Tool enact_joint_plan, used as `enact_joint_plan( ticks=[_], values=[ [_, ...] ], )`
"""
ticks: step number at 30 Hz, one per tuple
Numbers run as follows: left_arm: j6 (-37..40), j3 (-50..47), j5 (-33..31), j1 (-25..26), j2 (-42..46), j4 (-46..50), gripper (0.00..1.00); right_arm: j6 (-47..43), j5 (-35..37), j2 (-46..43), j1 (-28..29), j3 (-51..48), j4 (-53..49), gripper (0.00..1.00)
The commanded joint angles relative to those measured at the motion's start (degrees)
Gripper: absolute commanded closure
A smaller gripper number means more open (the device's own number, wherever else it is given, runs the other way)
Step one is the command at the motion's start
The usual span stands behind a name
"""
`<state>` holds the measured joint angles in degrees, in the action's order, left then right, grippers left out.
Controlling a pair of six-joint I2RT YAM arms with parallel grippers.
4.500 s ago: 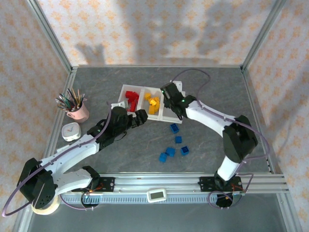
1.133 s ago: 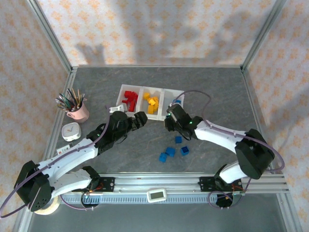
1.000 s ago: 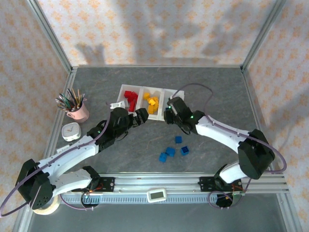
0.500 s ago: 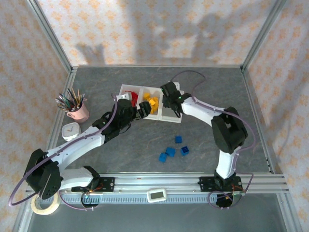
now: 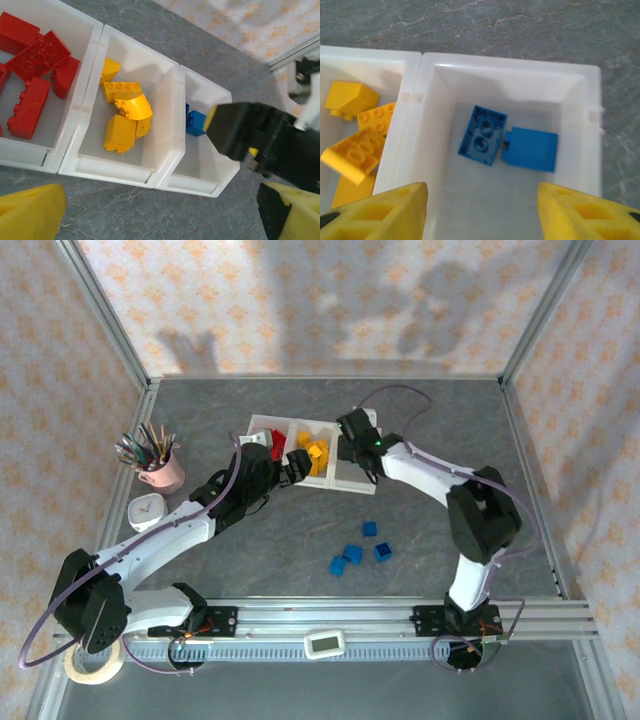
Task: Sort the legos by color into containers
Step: Place the lego in the container, then pick up the lego from the bottom-center of the table.
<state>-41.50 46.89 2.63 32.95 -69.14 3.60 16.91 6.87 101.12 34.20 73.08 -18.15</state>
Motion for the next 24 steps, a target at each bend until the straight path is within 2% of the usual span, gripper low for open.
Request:
enact_joint_plan(
  ticks=[1,14,24],
  values=[
    [1.2,-0.7,1.3,-0.3,2.6,-0.1,0.01,1.0,0.8,-6.3,0.2,-4.0,-2.1,0.39],
    [-4.4,-10.3,2.7,2.1,7.4,-2.8,0.01,7.2,-1.4,-19.5,2.9,-21.4,-5.5,0.3],
    [-10.6,-16.1,0.7,5.4,8.5,-8.0,0.01,6.7,-6.9,-20.5,3.6,-29.9,0.4,0.21]
  ],
)
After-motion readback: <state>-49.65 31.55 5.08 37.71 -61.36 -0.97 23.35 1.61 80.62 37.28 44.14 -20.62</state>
